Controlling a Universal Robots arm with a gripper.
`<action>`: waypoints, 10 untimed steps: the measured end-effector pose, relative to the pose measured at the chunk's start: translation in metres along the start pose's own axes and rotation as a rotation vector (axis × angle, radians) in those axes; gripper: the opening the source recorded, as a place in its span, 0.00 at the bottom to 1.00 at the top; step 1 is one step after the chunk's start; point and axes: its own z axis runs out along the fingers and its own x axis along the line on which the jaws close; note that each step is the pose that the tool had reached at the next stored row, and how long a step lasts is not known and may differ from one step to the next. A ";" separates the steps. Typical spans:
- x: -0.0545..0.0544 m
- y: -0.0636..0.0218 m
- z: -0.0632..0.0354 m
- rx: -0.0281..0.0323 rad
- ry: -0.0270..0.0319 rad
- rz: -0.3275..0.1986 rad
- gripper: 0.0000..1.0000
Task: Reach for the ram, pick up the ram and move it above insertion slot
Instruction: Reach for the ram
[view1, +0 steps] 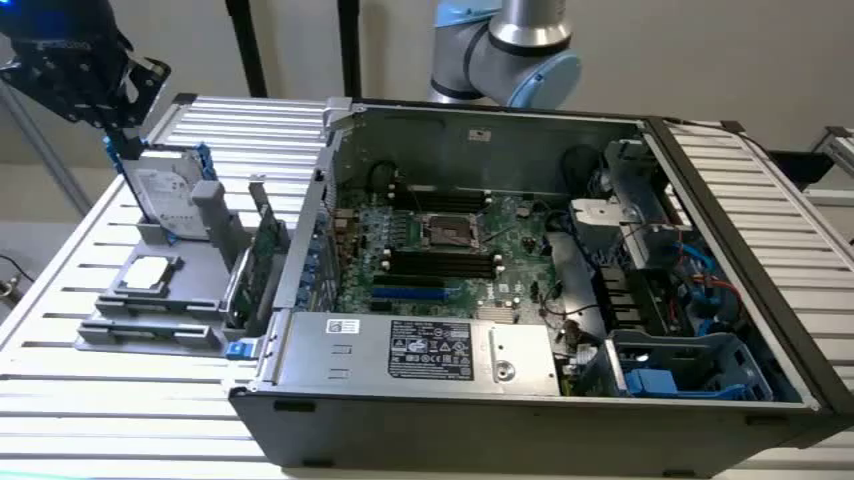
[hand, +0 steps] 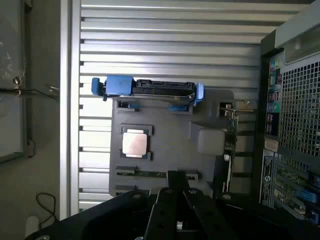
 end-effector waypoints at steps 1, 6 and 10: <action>0.000 0.0000 -0.0001 0.0000 0.0001 0.000 0.11; 0.000 0.0000 -0.0002 0.0000 0.0001 0.000 0.11; 0.000 0.0000 -0.0003 0.0000 0.0000 0.000 0.11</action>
